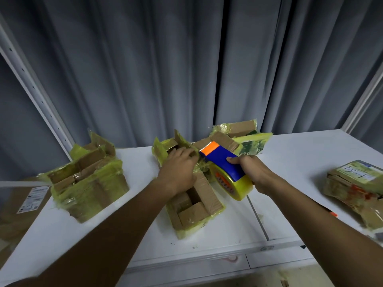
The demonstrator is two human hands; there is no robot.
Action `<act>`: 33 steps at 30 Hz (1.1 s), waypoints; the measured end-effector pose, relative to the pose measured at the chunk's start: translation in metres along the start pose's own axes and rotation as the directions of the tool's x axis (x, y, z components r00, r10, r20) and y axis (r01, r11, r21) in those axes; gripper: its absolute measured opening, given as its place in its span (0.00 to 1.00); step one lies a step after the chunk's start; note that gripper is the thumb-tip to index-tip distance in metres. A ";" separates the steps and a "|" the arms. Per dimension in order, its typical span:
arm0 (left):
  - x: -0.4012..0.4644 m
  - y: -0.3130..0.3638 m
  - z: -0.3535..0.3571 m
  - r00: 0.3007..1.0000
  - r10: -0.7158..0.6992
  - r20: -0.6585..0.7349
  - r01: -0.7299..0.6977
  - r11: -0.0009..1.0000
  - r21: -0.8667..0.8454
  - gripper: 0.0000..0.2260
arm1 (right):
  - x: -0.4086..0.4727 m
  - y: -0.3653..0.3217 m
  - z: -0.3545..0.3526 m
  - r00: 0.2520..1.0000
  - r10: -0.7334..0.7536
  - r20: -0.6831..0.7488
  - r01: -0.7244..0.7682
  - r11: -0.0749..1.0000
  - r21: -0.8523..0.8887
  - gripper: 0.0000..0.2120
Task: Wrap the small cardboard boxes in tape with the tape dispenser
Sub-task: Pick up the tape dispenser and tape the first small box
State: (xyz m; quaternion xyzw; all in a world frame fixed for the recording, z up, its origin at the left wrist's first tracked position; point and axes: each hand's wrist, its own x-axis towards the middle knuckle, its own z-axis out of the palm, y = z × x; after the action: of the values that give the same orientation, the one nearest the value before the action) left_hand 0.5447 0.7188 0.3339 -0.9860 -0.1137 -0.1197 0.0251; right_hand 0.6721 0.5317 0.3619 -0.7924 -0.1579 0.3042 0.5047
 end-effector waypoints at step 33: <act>0.068 0.033 0.041 0.999 -0.040 0.026 0.039 0.998 0.052 0.16 | -0.027 0.020 -0.052 0.998 0.055 -0.027 -0.053 0.997 0.058 0.15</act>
State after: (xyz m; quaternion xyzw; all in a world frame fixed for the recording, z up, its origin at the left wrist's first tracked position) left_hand 0.6259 0.7043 0.3094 -0.9841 -0.1364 -0.1039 0.0466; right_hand 0.6836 0.4710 0.3691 -0.7857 -0.1205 0.3109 0.5210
